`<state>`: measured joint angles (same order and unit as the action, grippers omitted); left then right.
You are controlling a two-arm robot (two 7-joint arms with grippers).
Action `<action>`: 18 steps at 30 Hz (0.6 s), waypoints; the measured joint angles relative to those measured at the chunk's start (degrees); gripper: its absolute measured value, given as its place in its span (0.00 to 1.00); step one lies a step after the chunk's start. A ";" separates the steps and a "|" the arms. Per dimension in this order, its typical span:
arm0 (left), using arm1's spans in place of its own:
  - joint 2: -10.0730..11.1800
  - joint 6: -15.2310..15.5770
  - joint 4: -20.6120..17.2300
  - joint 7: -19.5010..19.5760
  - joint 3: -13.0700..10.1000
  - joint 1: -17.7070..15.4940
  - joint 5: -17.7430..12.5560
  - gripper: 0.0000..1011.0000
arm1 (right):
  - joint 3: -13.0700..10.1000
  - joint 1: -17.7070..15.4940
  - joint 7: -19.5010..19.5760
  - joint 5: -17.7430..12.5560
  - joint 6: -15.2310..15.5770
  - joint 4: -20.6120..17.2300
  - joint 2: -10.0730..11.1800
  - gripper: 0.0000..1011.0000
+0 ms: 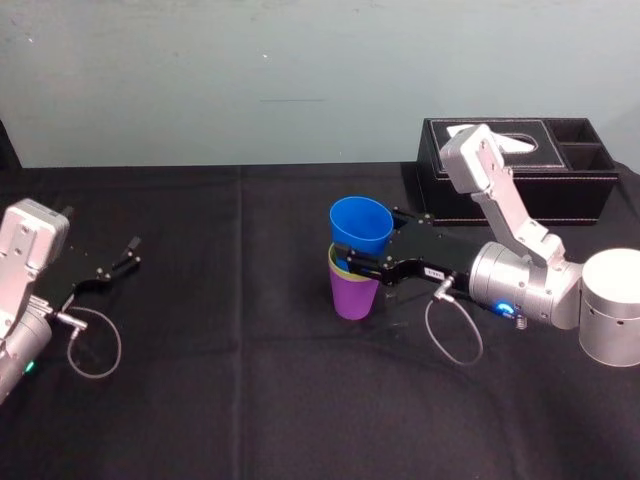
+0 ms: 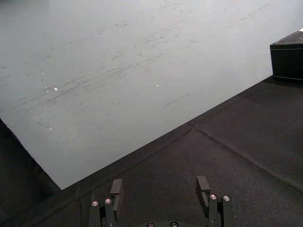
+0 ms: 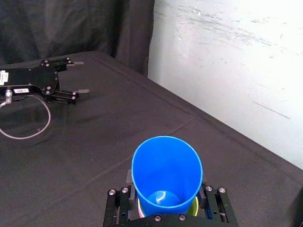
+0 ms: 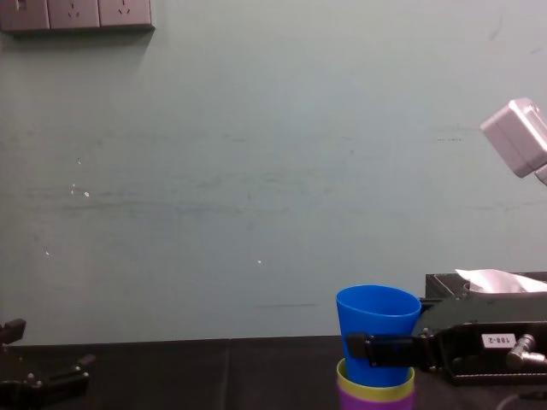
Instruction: Stack the three plastic cups sequentially using one hand.
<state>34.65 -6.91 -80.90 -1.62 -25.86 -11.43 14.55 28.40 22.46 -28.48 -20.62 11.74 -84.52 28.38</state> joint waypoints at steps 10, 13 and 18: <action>0.00 0.00 0.00 0.00 0.00 0.00 0.00 1.00 | -0.03 0.00 0.02 -0.03 0.03 -0.05 0.04 0.85; 0.00 0.00 0.00 0.00 0.00 0.00 0.00 1.00 | -0.05 0.00 0.02 -0.04 0.03 -0.07 0.05 0.92; 0.00 0.00 0.00 0.00 0.00 0.00 0.00 1.00 | -0.07 0.00 0.03 -0.06 0.03 -0.10 0.07 0.99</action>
<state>34.65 -6.91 -80.90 -1.62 -25.86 -11.43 14.55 28.33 22.47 -28.45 -20.68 11.78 -84.62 28.45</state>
